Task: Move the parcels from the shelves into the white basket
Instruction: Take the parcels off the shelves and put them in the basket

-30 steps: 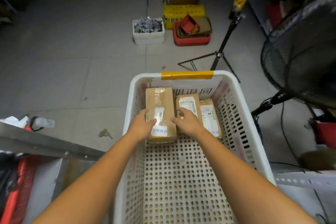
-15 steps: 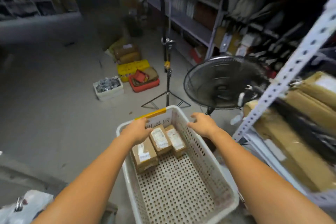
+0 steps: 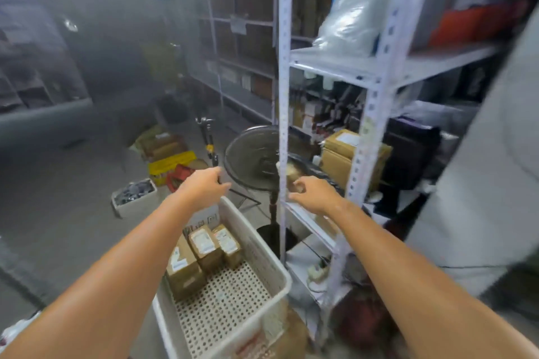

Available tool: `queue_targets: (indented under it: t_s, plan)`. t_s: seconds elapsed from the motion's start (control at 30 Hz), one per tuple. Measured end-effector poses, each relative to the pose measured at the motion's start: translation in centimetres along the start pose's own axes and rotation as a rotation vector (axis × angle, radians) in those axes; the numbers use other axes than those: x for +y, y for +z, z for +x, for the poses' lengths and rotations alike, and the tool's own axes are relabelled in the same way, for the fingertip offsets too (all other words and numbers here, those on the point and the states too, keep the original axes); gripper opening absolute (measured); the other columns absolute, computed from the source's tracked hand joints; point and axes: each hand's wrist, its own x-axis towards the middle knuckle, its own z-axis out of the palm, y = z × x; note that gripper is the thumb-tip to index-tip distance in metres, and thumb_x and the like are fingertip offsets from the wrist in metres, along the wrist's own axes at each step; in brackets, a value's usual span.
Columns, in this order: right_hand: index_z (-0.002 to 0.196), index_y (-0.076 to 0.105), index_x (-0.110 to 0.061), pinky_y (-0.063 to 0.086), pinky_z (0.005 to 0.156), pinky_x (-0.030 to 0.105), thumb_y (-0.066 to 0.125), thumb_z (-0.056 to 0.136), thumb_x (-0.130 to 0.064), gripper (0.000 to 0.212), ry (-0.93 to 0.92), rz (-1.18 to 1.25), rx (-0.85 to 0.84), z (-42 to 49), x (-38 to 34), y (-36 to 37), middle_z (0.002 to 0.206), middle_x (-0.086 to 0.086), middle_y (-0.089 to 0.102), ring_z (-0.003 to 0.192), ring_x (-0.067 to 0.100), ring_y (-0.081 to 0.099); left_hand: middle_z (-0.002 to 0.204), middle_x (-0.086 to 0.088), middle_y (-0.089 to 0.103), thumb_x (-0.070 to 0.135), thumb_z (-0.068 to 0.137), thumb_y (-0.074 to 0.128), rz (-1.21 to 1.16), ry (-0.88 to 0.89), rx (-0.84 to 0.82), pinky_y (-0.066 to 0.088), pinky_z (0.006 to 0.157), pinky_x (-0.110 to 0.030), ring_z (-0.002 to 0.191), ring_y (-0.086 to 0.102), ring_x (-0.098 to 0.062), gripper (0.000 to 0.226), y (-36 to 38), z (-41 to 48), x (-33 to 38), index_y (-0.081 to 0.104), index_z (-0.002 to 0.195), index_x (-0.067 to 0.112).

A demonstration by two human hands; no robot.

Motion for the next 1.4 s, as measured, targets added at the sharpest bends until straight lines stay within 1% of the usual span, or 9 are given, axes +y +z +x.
queue_targets:
  t_s: [0.2, 0.33, 0.5, 0.67, 0.77, 0.9, 1.17, 1.33, 1.4]
  plan:
    - [0.137, 0.052, -0.015, 0.045, 0.098, 0.036, 0.06, 0.09, -0.044, 0.055, 0.145, 0.063, 0.158, -10.3, 10.9, -8.9, 0.138, 0.006, 0.055, 0.122, 0.027, 0.054, 0.114, -0.004, 0.065, 0.045, 0.092, 0.054, -0.035, 0.152, -0.037, 0.052, 0.081, -0.032, 0.091, 0.063, -0.021, 0.043, 1.6, -3.9, 14.2, 0.051, 0.132, 0.029]
    - [0.134, 0.055, -0.015, 0.044, 0.1, 0.032, 0.062, 0.09, -0.038, 0.05, 0.323, 0.075, 0.311, -16.6, 19.1, -14.6, 0.132, 0.008, 0.06, 0.121, 0.028, 0.056, 0.129, -0.006, 0.059, 0.038, 0.093, 0.055, -0.033, 0.37, -0.116, 0.044, 0.099, -0.034, 0.115, 0.057, -0.026, 0.043, 4.9, -5.1, 25.4, 0.051, 0.134, 0.025]
    - [0.132, 0.055, -0.022, 0.044, 0.1, 0.031, 0.061, 0.089, -0.045, 0.049, 0.582, 0.043, 0.431, -24.7, 28.3, -20.4, 0.127, 0.006, 0.062, 0.119, 0.028, 0.056, 0.117, -0.002, 0.064, 0.04, 0.092, 0.056, -0.016, 0.651, -0.185, 0.044, 0.093, -0.031, 0.109, 0.058, -0.023, 0.043, 8.6, -5.2, 39.2, 0.052, 0.132, 0.024]
    - [0.123, 0.061, -0.024, 0.046, 0.094, 0.033, 0.058, 0.089, -0.047, 0.042, 0.814, 0.008, 0.6, -33.7, 35.1, -24.7, 0.124, 0.002, 0.063, 0.114, 0.026, 0.057, 0.124, -0.005, 0.063, 0.043, 0.091, 0.057, 0.012, 0.889, -0.288, 0.045, 0.097, -0.034, 0.113, 0.058, -0.025, 0.044, 13.0, -5.4, 53.0, 0.051, 0.132, 0.028]
    - [0.125, 0.06, -0.019, 0.046, 0.097, 0.034, 0.059, 0.089, -0.044, 0.043, 0.973, 0.017, 0.686, -39.4, 37.4, -26.3, 0.122, 0.004, 0.065, 0.114, 0.025, 0.058, 0.126, -0.004, 0.063, 0.041, 0.092, 0.055, 0.038, 1.086, -0.355, 0.044, 0.091, -0.029, 0.116, 0.056, -0.025, 0.043, 15.6, -7.0, 60.6, 0.051, 0.132, 0.025]
    - [0.106, 0.067, -0.011, 0.047, 0.082, 0.032, 0.061, 0.089, -0.037, 0.032, 1.16, -0.005, 0.784, -46.8, 39.1, -27.1, 0.106, 0.01, 0.068, 0.107, 0.031, 0.062, 0.121, 0.0, 0.064, 0.044, 0.089, 0.056, 0.0, 1.284, -0.4, 0.047, 0.092, -0.03, 0.111, 0.058, -0.021, 0.04, 18.4, -11.1, 69.2, 0.055, 0.126, 0.03]
    - [0.13, 0.056, -0.019, 0.047, 0.095, 0.033, 0.061, 0.088, -0.041, 0.048, 1.478, 0.054, 1.0, -61.5, 42.3, -27.2, 0.131, 0.011, 0.06, 0.116, 0.029, 0.058, 0.113, 0.0, 0.067, 0.045, 0.087, 0.058, -0.059, 1.573, -0.477, 0.048, 0.085, -0.027, 0.102, 0.062, -0.022, 0.034, 23.5, -24.1, 82.1, 0.059, 0.119, 0.035]
    - [0.11, 0.065, -0.021, 0.05, 0.087, 0.034, 0.063, 0.086, -0.039, 0.03, 1.576, -0.005, 1.235, -68.8, 43.6, -28.0, 0.118, 0.007, 0.068, 0.105, 0.028, 0.063, 0.103, -0.002, 0.069, 0.038, 0.088, 0.058, -0.115, 1.696, -0.516, 0.047, 0.064, -0.024, 0.073, 0.063, -0.015, 0.033, 25.2, -31.7, 88.0, 0.06, 0.12, 0.032]
    - [0.105, 0.066, -0.022, 0.05, 0.082, 0.032, 0.062, 0.086, -0.04, 0.027, 1.606, -0.034, 1.338, -70.8, 44.2, -28.6, 0.113, 0.005, 0.069, 0.102, 0.027, 0.063, 0.111, -0.005, 0.069, 0.039, 0.089, 0.059, -0.155, 1.735, -0.554, 0.052, 0.071, -0.027, 0.086, 0.066, -0.019, 0.038, 25.7, -34.3, 90.2, 0.058, 0.125, 0.027]
